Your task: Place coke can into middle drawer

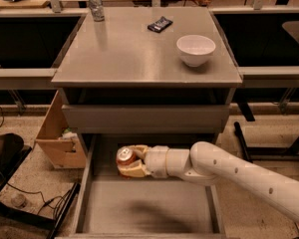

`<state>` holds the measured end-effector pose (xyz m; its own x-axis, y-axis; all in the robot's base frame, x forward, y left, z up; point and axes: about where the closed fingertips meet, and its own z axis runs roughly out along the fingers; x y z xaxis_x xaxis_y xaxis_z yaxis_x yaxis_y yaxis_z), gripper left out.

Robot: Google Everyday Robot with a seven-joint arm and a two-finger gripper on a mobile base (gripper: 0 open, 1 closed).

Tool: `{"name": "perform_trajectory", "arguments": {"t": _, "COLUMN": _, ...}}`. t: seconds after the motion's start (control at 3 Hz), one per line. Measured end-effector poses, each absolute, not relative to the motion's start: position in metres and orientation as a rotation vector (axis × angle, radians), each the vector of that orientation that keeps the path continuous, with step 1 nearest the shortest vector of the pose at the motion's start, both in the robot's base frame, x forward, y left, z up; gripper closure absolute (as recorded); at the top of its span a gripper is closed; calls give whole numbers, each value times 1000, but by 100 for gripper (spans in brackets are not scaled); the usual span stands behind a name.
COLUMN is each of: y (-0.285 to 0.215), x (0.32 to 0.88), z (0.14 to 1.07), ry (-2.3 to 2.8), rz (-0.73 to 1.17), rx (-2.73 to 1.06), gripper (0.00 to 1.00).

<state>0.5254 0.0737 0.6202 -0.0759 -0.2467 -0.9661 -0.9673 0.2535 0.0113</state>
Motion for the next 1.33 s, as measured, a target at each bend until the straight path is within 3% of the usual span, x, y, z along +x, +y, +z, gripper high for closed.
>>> {"name": "perform_trajectory", "arguments": {"t": 1.33, "y": 99, "x": 552, "z": 463, "ry": 1544, "rz": 942, "rx": -1229, "gripper": 100}}
